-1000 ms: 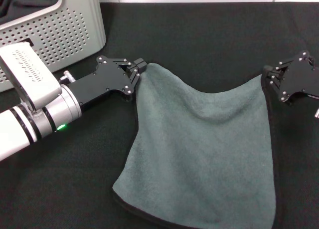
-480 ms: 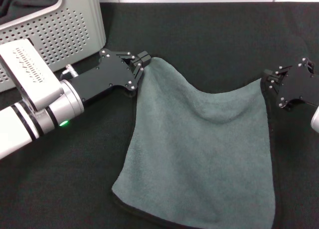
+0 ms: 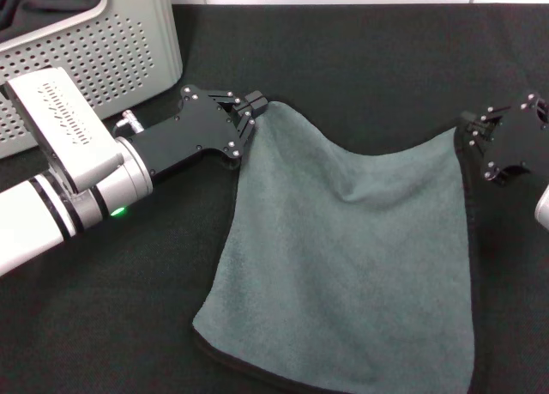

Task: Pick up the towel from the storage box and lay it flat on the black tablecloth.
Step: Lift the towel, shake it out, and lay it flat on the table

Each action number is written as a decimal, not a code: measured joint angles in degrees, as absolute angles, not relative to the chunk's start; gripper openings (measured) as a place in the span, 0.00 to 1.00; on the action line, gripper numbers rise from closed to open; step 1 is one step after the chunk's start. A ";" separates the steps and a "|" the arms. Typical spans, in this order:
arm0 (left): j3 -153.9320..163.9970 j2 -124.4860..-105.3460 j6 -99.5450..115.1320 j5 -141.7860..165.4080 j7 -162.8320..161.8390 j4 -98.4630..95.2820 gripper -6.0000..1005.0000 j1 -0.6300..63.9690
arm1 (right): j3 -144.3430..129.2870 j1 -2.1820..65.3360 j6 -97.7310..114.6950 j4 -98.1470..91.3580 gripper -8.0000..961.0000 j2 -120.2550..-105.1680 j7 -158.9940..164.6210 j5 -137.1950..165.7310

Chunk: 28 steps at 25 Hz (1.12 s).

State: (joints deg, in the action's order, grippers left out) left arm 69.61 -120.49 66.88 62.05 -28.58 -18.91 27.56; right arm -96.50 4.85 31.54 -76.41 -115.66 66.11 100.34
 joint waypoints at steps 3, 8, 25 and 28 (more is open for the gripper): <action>69.46 -120.50 66.99 62.05 -28.77 -18.89 0.02 27.58 | -98.61 3.74 26.82 -78.17 0.09 -115.67 65.80 100.78; 69.23 -120.49 66.67 61.96 -28.59 -18.85 0.02 27.60 | -99.19 3.25 24.97 -78.22 0.10 -115.59 65.62 101.44; 69.53 -120.76 64.52 56.02 -14.92 -10.08 0.03 32.33 | -99.77 3.74 21.63 -74.40 0.12 -115.57 65.63 101.70; 69.52 -120.76 62.68 56.00 -13.80 -9.99 0.04 32.71 | -99.92 4.51 21.28 -73.03 0.13 -115.57 65.67 101.63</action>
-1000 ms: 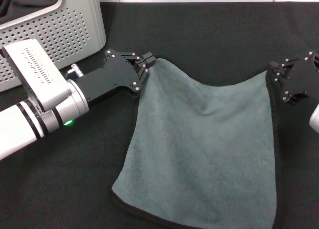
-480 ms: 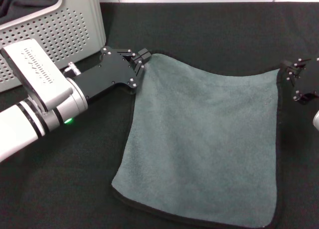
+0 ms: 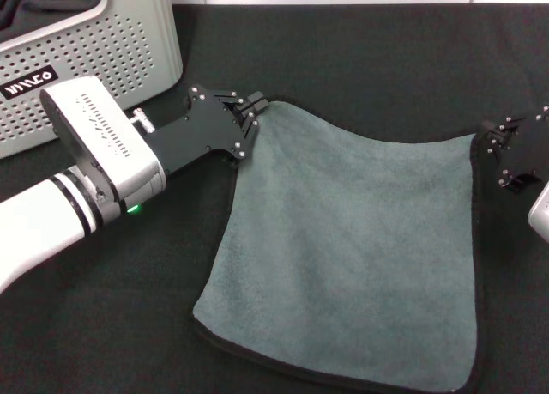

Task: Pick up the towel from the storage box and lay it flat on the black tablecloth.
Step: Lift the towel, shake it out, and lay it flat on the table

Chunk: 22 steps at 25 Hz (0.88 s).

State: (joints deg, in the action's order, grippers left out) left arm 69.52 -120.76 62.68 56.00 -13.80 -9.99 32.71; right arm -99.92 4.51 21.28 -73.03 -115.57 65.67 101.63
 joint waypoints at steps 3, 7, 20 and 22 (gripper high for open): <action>69.44 -120.75 61.48 55.99 -12.73 -9.92 0.04 32.96 | -100.53 4.93 19.60 -72.23 0.13 -115.57 65.76 101.53; 69.39 -120.76 61.32 54.80 -10.01 -9.76 0.04 33.01 | -102.36 5.27 15.59 -71.26 0.14 -115.58 65.86 101.65; 69.52 -120.76 60.07 53.40 -6.64 -9.35 0.05 33.52 | -102.61 5.96 14.34 -69.89 0.16 -115.58 66.05 101.24; 69.52 -120.75 59.71 53.06 -6.77 -9.31 0.05 33.70 | -102.57 5.98 14.13 -69.87 0.16 -115.58 66.05 101.29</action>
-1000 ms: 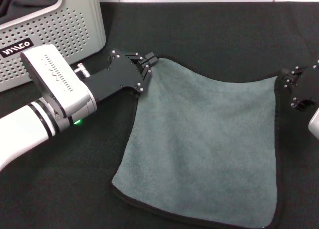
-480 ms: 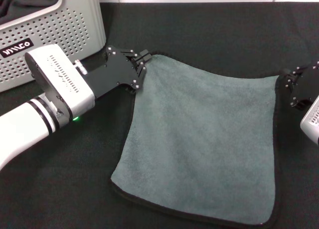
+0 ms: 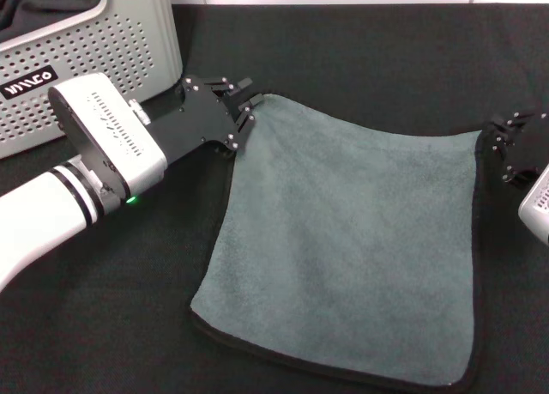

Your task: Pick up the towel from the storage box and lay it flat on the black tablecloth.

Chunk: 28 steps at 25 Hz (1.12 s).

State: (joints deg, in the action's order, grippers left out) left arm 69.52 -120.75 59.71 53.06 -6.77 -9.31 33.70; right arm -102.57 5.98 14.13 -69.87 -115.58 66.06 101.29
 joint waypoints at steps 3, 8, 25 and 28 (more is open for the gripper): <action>69.50 -120.75 59.23 51.02 -7.12 -9.30 0.08 33.87 | -102.97 5.99 11.93 -69.51 0.16 -115.57 66.07 101.26; 69.52 -120.76 58.88 48.85 -7.19 -8.63 0.24 34.51 | -105.38 6.14 5.82 -68.50 0.17 -115.57 65.81 101.55; 69.37 -120.70 60.23 48.68 -11.75 -9.19 0.83 33.23 | -110.19 4.11 -8.06 -69.95 0.78 -115.58 64.77 101.62; 69.45 -120.44 62.86 48.69 -14.87 -9.23 0.85 32.49 | -110.72 4.01 -8.62 -70.51 0.87 -115.57 65.15 101.44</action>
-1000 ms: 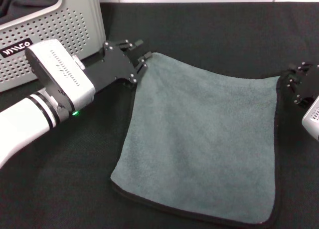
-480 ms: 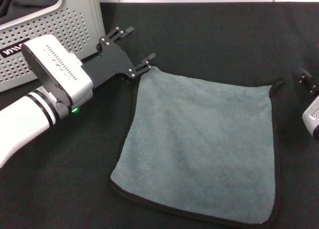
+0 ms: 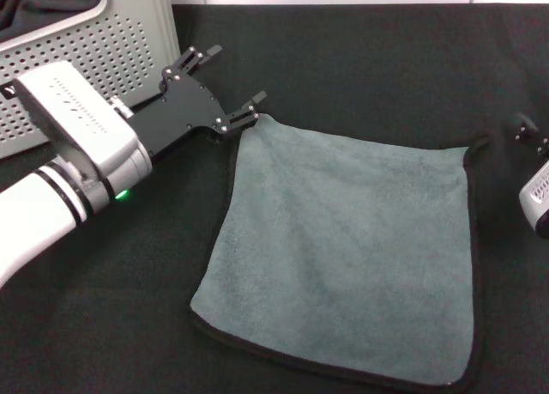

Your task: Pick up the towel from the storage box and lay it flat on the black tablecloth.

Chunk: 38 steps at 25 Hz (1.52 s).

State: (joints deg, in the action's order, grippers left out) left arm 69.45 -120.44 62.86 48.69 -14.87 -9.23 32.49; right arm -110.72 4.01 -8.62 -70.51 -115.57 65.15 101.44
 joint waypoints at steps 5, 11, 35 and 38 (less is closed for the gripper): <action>69.55 -119.37 68.55 49.91 -28.81 -12.77 0.87 29.82 | -109.34 3.38 -5.34 -74.05 0.93 -115.49 69.85 98.56; 69.60 -117.83 74.54 58.21 -50.86 -24.33 0.87 23.90 | -99.41 1.04 19.88 -80.88 0.93 -115.41 72.08 90.49; 66.94 -113.15 108.07 70.29 -72.76 -43.70 0.86 21.15 | -65.74 15.73 102.42 -70.54 0.92 -115.31 83.67 75.28; 66.93 -113.51 108.12 70.40 -73.18 -44.75 0.86 21.43 | -65.69 16.41 102.66 -70.14 0.92 -115.31 83.78 75.44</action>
State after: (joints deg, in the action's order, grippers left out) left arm 66.93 -113.51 108.12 70.40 -73.18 -44.75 21.43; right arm -65.69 16.41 102.66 -70.14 -115.31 83.78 75.44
